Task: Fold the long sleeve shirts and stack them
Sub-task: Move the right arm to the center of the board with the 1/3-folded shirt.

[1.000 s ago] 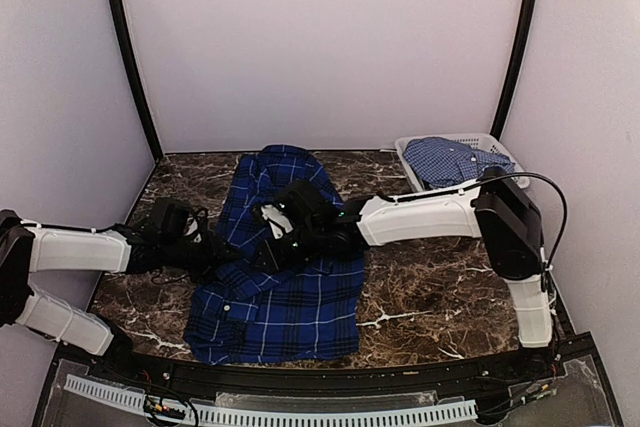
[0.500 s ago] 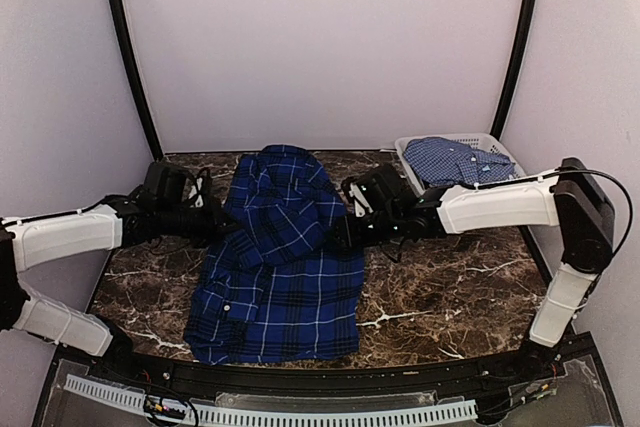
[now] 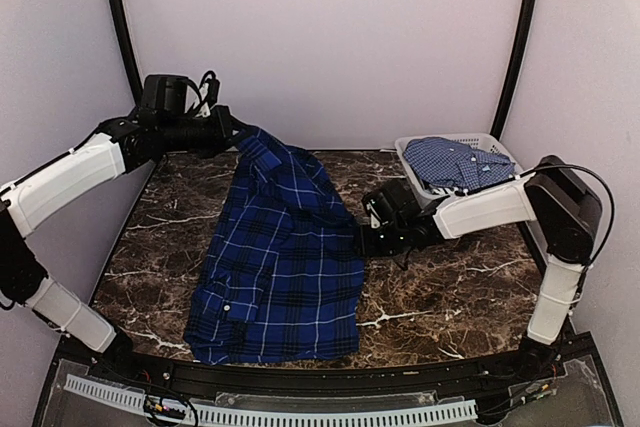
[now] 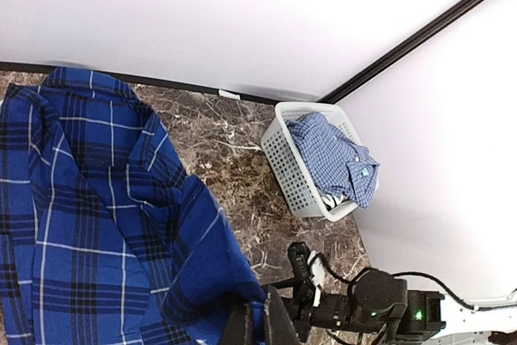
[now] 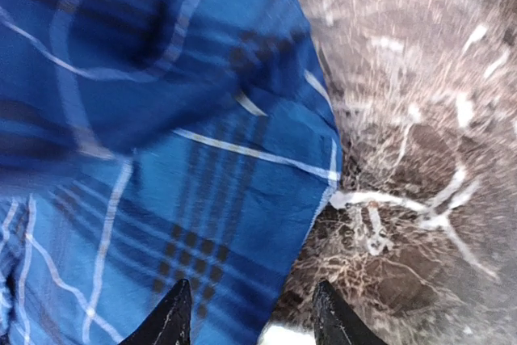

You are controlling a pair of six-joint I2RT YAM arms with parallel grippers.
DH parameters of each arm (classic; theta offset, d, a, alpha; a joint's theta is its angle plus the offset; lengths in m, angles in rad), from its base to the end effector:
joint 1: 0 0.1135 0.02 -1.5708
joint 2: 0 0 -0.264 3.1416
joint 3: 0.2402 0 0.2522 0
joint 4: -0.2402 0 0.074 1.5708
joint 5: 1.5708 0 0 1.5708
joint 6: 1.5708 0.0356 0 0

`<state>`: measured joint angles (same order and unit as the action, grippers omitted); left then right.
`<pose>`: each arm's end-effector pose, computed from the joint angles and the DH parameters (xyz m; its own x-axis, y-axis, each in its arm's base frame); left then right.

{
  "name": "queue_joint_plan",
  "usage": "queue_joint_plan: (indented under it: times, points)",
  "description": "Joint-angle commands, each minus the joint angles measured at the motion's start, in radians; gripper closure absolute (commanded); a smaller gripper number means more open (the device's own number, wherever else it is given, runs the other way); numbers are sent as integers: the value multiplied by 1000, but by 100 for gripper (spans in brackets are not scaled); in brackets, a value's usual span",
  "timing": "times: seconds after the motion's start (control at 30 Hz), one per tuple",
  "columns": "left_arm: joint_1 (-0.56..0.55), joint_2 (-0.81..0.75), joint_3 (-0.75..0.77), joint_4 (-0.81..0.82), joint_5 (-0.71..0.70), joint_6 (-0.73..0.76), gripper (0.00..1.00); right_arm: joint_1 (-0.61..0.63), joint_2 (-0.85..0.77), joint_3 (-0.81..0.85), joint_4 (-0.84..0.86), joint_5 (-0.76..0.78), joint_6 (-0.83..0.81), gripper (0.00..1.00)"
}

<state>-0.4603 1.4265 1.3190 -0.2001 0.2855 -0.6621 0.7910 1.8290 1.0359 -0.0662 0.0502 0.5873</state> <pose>0.2958 -0.1578 0.3754 -0.6238 -0.3491 -0.6993 0.3591 0.6666 -0.6532 0.2639 0.2644 0.1533 -0.8241 -0.0463 -0.5646 -0.2769 0.9024 0.3302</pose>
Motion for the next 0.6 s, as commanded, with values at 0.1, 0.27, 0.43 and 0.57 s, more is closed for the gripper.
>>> queue_joint_plan:
  times: [0.1,0.27,0.43,0.57]
  points:
    - [26,89,210,-50,19,95,100,-15,97,51,62,-26,37,62]
    - [27,150,314,16,56,139,100,-44,136,101,50,-35,43,100]
    - [31,239,406,86,113,173,100,-123,158,152,18,-29,22,100]
    - [31,323,495,115,138,182,100,-169,196,243,-28,-36,-23,100]
